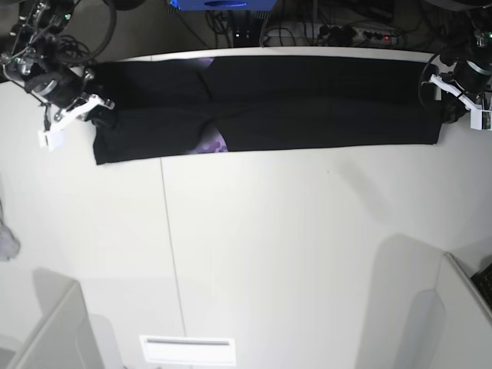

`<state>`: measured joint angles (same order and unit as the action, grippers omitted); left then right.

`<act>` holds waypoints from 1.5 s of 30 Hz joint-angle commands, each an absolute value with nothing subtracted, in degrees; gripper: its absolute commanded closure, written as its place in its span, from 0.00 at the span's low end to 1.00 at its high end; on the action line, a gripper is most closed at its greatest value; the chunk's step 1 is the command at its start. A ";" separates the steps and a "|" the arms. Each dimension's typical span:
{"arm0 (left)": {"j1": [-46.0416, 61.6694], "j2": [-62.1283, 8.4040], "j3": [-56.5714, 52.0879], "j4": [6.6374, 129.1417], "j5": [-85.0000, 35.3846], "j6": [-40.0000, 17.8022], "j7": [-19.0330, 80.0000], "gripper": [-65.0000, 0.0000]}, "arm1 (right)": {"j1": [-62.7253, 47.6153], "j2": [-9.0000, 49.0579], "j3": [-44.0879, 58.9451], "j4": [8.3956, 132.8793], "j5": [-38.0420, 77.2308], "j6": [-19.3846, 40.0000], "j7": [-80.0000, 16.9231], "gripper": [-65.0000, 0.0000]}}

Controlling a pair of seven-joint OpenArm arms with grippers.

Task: Fold the T-shirt properly
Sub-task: 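Release the hem and raise both grippers off the folded strip, then move both grippers down to the ends of the folded strip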

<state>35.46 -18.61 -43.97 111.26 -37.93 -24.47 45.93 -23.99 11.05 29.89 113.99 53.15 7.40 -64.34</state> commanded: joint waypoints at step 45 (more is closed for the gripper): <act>29.76 -17.10 -38.20 104.22 -32.75 -24.31 44.44 1.00 | -18.59 8.31 22.02 104.75 44.62 7.52 -55.69 1.00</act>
